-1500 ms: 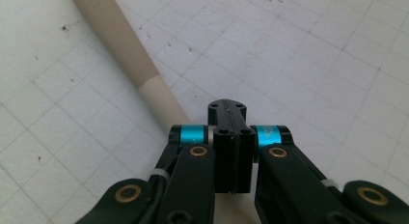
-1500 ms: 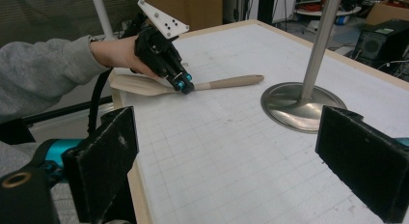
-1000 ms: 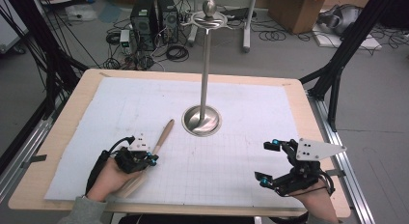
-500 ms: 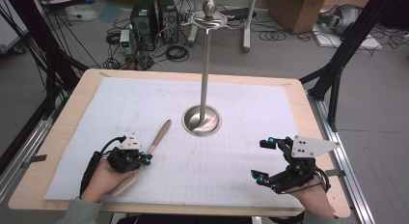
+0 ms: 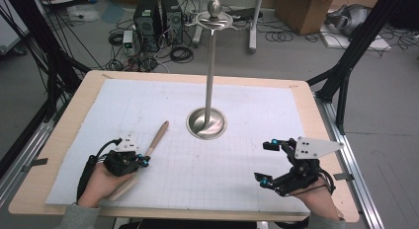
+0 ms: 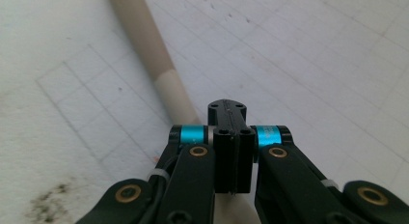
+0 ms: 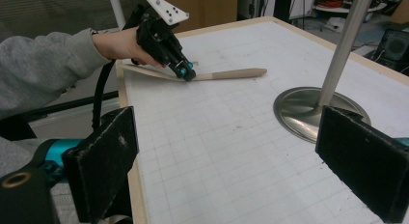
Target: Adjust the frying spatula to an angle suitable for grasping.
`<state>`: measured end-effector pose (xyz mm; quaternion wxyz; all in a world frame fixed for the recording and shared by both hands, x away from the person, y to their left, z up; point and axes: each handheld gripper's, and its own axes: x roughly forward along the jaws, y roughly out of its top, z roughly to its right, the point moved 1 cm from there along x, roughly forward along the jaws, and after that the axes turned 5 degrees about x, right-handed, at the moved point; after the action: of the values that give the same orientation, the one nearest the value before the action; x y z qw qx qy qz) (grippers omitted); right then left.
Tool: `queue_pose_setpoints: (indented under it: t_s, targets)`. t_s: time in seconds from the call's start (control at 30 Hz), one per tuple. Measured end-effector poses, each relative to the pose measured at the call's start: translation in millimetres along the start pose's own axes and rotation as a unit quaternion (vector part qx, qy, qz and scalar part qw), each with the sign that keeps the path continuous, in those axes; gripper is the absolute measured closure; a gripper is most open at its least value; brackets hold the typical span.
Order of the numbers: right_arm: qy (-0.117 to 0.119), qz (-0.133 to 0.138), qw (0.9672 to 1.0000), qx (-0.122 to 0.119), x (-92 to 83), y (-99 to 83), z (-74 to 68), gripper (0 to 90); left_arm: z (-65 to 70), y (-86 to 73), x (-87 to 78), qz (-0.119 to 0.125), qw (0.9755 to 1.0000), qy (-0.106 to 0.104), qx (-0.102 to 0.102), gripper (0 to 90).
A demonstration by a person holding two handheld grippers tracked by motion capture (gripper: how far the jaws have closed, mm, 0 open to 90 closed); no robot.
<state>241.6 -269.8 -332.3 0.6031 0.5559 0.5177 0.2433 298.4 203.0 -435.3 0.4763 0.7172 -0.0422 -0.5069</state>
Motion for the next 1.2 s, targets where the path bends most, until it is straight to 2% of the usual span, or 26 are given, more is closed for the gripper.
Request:
queue_pose_setpoints:
  t_s: [0.1, 0.17, 0.27, 0.47, 0.67, 0.83, 1.0, 1.2]
  targets:
    - [-0.003, 0.001, 1.0, 0.0, -1.5, -0.4, 0.2, 7.0, -6.7, 2.6, -4.6, 0.022, 0.9991, 0.016, -0.032, 89.7]
    - [-0.004, 0.0, 1.0, 0.002, -2.3, -1.5, -0.3, 7.0, -9.7, 4.4, -4.4, 0.028, 0.9983, 0.024, -0.046, 89.7]
    - [-0.007, -0.002, 1.0, 0.003, -3.9, -3.6, -1.9, 6.9, -11.9, 7.8, 0.4, 0.022, 0.9976, 0.028, -0.059, 89.6]
    - [-0.019, -0.002, 0.9998, 0.006, -12.8, -8.2, -6.2, 7.0, -15.9, 13.5, 9.2, 0.022, 0.9981, 0.025, -0.051, 89.6]
    - [-0.033, 0.002, 0.9994, 0.012, -23.8, -12.9, -10.0, 6.9, -27.4, 13.7, 13.6, 0.026, 0.9962, 0.034, -0.076, 89.6]
    - [-0.042, 0.005, 0.999, 0.012, -30.8, -16.4, -12.7, 6.9, -32.6, 13.2, 20.2, 0.024, 0.996, 0.029, -0.081, 89.6]
    - [-0.048, 0.007, 0.9987, 0.017, -37.2, -19.5, -14.9, 7.0, -35.0, 12.8, 28.6, 0.013, 0.9966, 0.03, -0.076, 89.6]
    - [-0.055, 0.005, 0.9982, 0.022, -41.4, -22.2, -17.0, 7.0, -38.0, 12.1, 34.3, 0.01, 0.9959, 0.024, -0.086, 89.6]
